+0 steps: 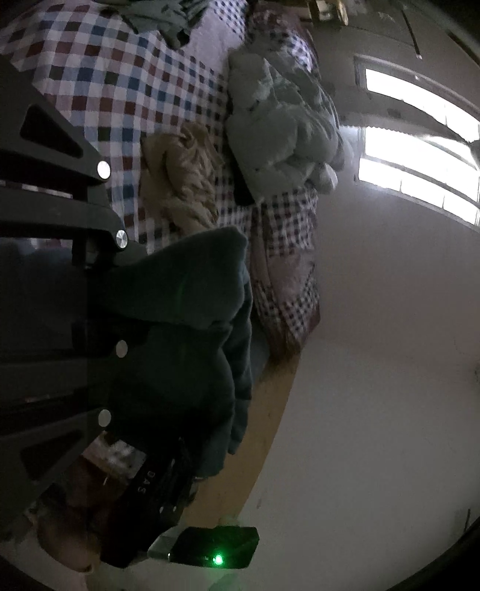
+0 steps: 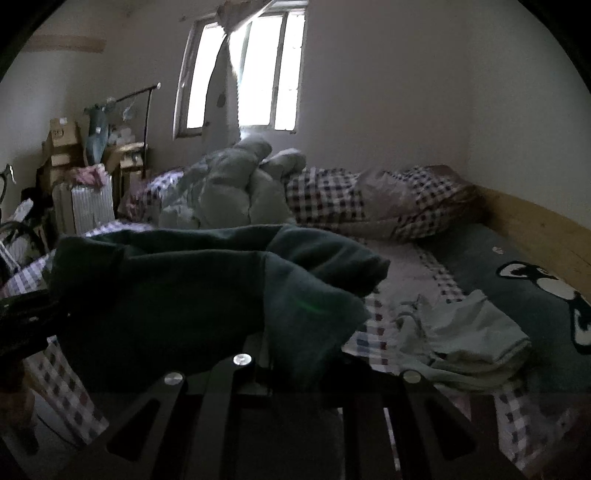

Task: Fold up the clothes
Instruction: 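Lift the folded garment with both tools and carry it toward the animal-face pillow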

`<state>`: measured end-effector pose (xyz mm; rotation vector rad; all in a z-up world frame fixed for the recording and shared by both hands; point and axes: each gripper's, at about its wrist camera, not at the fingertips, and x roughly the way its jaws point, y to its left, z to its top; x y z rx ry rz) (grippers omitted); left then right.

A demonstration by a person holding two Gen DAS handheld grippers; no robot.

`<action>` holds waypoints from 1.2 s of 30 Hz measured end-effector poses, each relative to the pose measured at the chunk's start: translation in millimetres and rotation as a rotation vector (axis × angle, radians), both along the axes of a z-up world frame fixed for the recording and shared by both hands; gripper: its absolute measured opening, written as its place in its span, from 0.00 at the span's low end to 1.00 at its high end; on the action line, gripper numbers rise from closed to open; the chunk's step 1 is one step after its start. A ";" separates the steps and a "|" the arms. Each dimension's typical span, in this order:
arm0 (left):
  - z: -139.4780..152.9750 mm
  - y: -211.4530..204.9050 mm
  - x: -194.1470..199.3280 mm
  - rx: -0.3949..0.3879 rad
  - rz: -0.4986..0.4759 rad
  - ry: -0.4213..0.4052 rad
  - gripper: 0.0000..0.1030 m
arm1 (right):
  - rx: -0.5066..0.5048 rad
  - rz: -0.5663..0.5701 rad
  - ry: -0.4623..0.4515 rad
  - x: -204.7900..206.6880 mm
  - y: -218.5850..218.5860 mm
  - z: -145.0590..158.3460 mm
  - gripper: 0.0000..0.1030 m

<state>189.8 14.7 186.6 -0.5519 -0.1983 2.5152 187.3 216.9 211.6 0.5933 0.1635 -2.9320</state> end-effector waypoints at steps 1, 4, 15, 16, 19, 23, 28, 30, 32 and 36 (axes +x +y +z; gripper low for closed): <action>5.3 2.3 3.0 0.001 -0.013 0.004 0.15 | -0.006 -0.005 0.005 5.4 3.4 4.7 0.11; 20.2 14.0 12.6 -0.002 -0.054 0.029 0.15 | -0.042 -0.016 0.022 23.1 18.3 18.9 0.11; 67.8 87.5 20.2 0.032 -0.223 0.054 0.15 | -0.053 -0.111 0.116 73.5 80.9 67.9 0.11; 72.1 94.3 20.7 0.036 -0.239 0.056 0.15 | -0.052 -0.123 0.125 76.5 88.6 72.6 0.11; 88.9 127.1 17.6 0.039 -0.300 0.073 0.15 | -0.038 -0.164 0.152 82.2 112.3 86.5 0.11; 107.8 166.1 5.0 0.050 -0.377 0.072 0.15 | -0.022 -0.215 0.182 82.5 149.0 104.6 0.11; 126.7 213.1 -23.3 0.042 -0.447 0.065 0.15 | -0.018 -0.266 0.210 71.4 196.3 128.6 0.11; 132.8 231.3 -37.9 0.039 -0.473 0.051 0.15 | -0.010 -0.284 0.220 62.8 212.8 136.9 0.11; 138.3 249.0 -55.3 0.039 -0.492 0.039 0.15 | -0.006 -0.303 0.224 51.6 229.7 143.6 0.11; 145.2 278.6 -83.3 0.020 -0.511 0.043 0.15 | -0.019 -0.326 0.230 28.3 262.6 152.1 0.11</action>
